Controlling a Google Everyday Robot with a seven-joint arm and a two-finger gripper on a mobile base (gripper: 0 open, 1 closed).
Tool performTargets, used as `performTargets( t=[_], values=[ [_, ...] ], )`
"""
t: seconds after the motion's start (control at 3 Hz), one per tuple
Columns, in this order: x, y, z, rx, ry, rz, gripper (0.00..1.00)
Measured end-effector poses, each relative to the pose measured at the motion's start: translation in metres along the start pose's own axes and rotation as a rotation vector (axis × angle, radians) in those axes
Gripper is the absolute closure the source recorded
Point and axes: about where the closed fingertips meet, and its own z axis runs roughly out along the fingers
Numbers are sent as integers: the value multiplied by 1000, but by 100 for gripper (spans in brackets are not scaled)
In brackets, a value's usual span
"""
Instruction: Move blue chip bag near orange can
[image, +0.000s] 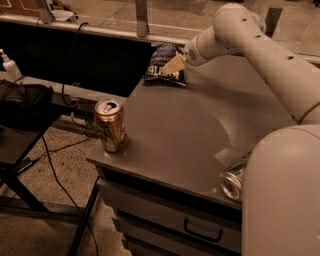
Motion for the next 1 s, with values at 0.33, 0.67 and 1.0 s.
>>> performTargets(
  t=[0.33, 0.67, 1.0],
  values=[
    [9, 12, 3, 11, 70, 8, 67],
    [9, 12, 1, 11, 71, 9, 89],
    [8, 12, 1, 11, 71, 9, 100]
  ],
)
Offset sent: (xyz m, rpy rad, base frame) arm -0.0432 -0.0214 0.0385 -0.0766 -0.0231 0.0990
